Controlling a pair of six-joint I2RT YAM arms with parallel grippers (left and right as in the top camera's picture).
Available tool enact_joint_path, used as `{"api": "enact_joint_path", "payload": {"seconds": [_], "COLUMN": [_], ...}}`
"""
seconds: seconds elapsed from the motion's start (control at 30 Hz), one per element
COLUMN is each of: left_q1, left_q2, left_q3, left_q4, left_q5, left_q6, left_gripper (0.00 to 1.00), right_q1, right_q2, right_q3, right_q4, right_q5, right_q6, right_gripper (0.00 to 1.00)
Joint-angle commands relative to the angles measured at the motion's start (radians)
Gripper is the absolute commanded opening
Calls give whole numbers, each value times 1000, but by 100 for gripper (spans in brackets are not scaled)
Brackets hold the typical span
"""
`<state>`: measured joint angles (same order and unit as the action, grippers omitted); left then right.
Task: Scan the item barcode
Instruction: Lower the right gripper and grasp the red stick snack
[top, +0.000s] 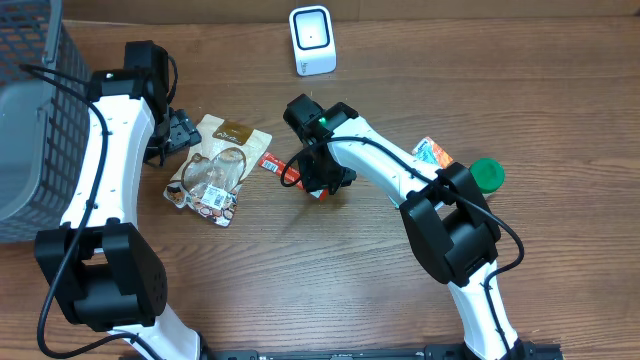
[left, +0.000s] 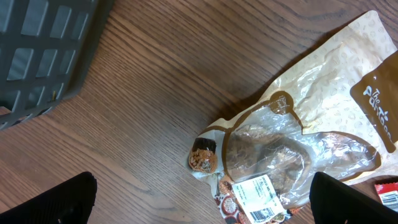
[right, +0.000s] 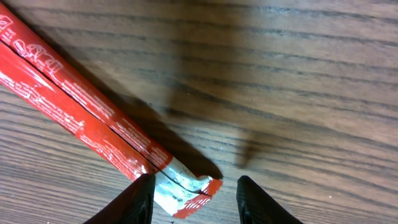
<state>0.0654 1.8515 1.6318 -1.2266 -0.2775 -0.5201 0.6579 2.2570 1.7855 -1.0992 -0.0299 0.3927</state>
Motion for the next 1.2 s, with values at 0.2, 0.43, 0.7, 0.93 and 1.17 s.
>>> {"api": "enact_joint_path", "payload": {"seconds": [0.2,0.43,0.7,0.93,1.17], "left_q1": [-7,-7,-7,-7,-7], "left_q2": [-8,-8,-8,-8,-8], "left_q3": [17,17,17,17,17], "left_q4": [1,1,1,1,1], "left_q5": [-11,-11,-10,-10,-10], "left_q6": [0,0,0,0,1], "left_gripper": [100,100,100,100,100], "right_q1": [4,4,22,21,21], "right_q2": [-31,-31,-30,-29,-29], "right_q3": [-6,-6,-78,-142,-142], "right_q4": [30,32,118,142,141], "right_q5": [-6,-17,-14,21,20], "right_q6": [3,3,3,2,2], "right_gripper": [45,46,45,40,38]}}
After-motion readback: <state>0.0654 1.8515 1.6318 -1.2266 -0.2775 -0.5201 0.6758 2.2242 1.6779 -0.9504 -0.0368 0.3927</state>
